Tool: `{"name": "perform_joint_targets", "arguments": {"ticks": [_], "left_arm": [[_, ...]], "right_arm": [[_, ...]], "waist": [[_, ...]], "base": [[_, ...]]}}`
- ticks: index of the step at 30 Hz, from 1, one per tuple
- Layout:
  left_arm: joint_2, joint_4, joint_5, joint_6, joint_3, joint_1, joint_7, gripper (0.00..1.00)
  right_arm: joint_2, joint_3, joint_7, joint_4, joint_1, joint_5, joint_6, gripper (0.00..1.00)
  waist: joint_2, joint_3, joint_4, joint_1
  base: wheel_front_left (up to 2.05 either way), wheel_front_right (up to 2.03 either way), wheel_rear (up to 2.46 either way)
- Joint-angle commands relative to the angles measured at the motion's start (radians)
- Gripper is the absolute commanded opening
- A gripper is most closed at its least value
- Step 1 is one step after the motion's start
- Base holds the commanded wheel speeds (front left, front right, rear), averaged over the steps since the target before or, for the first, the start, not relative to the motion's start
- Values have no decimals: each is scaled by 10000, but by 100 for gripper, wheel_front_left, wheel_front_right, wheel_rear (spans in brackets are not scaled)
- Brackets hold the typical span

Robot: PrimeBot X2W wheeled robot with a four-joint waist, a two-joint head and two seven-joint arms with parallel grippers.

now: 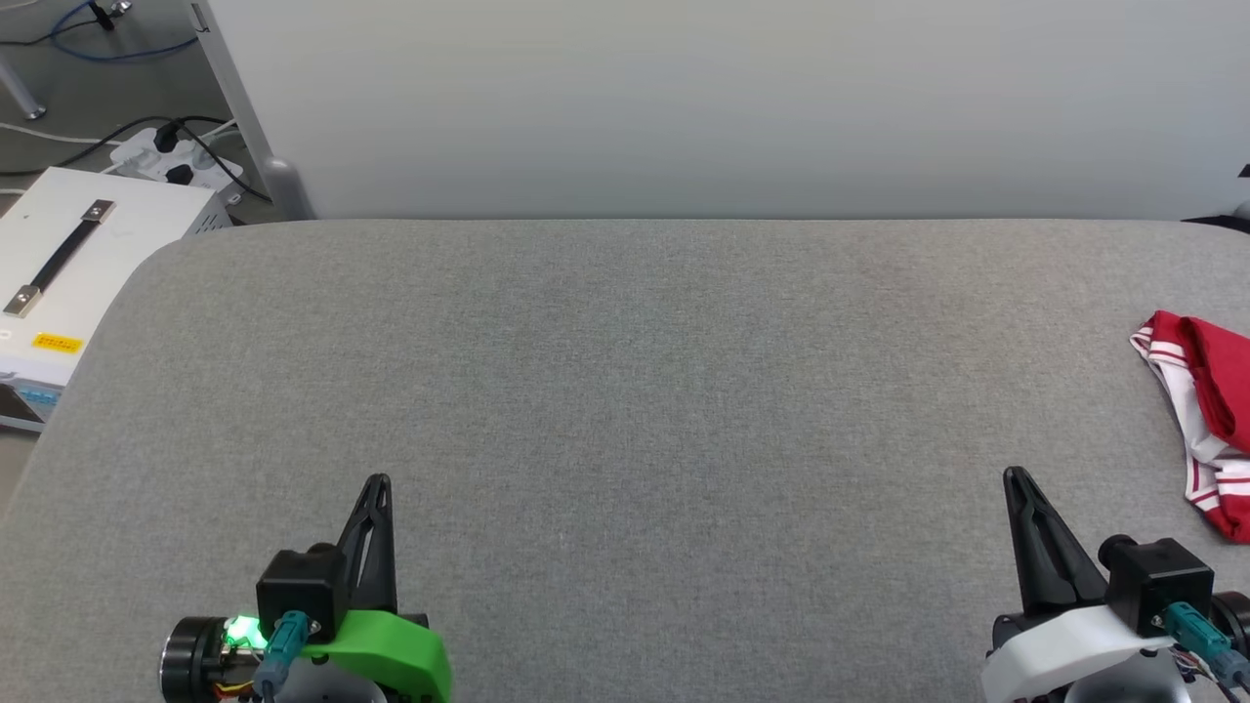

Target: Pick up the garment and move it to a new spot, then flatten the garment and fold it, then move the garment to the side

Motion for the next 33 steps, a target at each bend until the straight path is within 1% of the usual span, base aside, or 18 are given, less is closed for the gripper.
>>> {"name": "perform_joint_targets", "arguments": {"ticks": [1,33], "left_arm": [[-32,-36,106,22,30,-217,45,0],[-131,-155,221,36,164,-436,689,0]], "right_arm": [[8,28,77,52,-221,-128,-5,0],[13,117,725,189,-581,-374,-7,0]], "waist": [[0,-1,-3,0],[0,-20,-76,0]], "base": [[0,0,0],[0,0,0]]}}
